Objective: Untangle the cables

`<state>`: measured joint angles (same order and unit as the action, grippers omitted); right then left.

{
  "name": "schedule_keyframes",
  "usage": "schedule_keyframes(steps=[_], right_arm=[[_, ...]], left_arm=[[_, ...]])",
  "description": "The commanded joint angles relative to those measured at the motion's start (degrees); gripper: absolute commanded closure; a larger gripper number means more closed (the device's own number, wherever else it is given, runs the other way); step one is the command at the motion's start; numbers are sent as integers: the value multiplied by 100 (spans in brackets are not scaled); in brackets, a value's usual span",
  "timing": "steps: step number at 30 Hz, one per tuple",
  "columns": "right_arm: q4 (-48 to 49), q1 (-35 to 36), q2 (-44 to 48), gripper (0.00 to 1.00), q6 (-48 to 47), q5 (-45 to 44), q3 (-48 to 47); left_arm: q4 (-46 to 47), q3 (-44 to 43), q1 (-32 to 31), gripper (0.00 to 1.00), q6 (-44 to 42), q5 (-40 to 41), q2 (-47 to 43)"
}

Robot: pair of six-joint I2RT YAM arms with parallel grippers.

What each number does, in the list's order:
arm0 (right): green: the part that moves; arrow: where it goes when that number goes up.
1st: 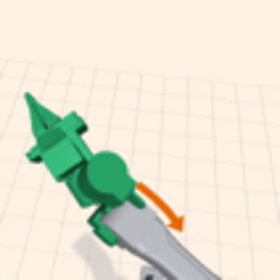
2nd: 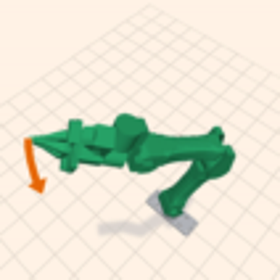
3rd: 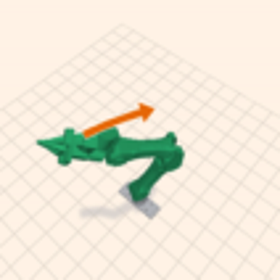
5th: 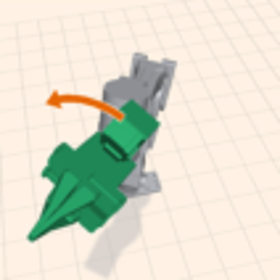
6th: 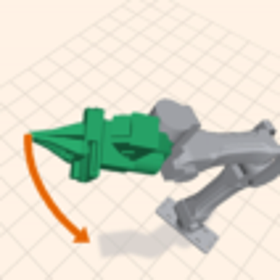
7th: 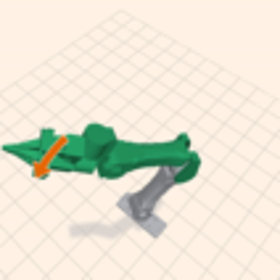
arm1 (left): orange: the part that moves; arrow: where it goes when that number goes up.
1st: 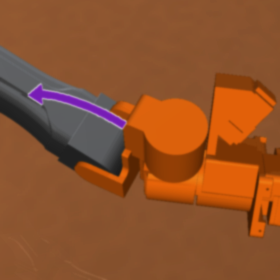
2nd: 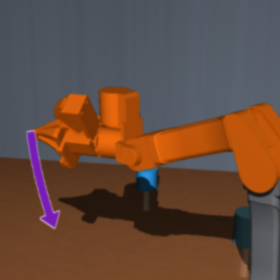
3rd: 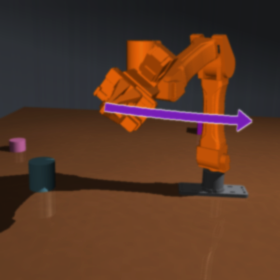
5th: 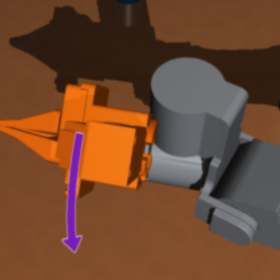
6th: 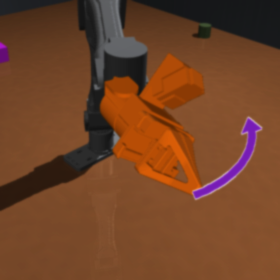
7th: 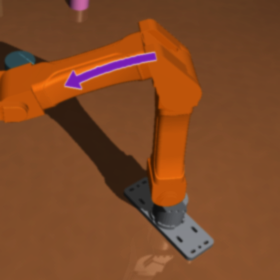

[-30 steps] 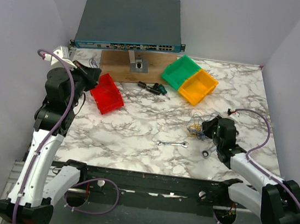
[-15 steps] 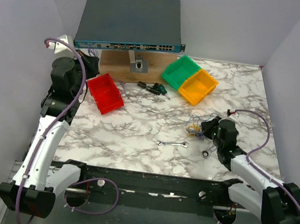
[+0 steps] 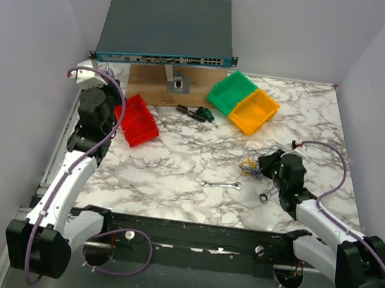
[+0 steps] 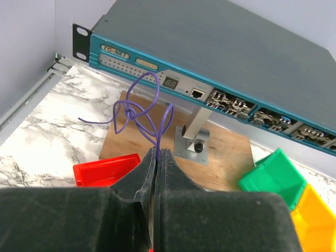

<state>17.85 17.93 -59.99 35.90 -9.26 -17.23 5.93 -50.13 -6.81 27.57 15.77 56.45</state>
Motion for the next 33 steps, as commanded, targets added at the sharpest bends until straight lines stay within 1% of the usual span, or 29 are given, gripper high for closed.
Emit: schedule_keyframes(steps=[1, 3, 6, 9, 11, 14, 17, 21, 25, 28, 31, 33], right_arm=[[140, 8, 16, 98, -33, 126, 36], [140, 8, 9, 98, -48, 118, 36], [123, 8, 6, 98, -36, 109, 19], [108, 8, 25, 99, -36, 83, 27], [98, 8, 42, 99, -36, 67, 19], [74, 13, 33, 99, -39, 56, 14], [53, 4, 41, 99, -38, 47, 5], [35, 8, 11, 99, -37, 12, -8], [35, 8, 1, 99, -25, -4, -17], [35, 8, 1, 99, -18, -6, -15], [51, 2, -5, 99, -20, -7, -17], [60, 8, -22, 99, -22, -1, -17]], left_arm=[[880, 674, -51, 100, 5, 252, 30], [1300, 997, -64, 100, 86, 72, 79], [1548, 1328, -134, 100, 82, 189, 162], [1487, 1529, -145, 100, 173, 262, 217], [1119, 1525, -153, 100, 485, 245, 256], [453, 1383, -196, 100, 833, 95, 408], [-210, 1130, -209, 100, 1231, 172, 708], [-752, 764, -194, 100, 1369, -194, 1172], [-1136, 403, -110, 100, 1487, -265, 1553], [-1433, 86, 135, 100, 1594, -471, 1937], [-1527, -131, 371, 100, 1640, -754, 2307], [-1383, -175, 477, 100, 1648, -904, 2487]])
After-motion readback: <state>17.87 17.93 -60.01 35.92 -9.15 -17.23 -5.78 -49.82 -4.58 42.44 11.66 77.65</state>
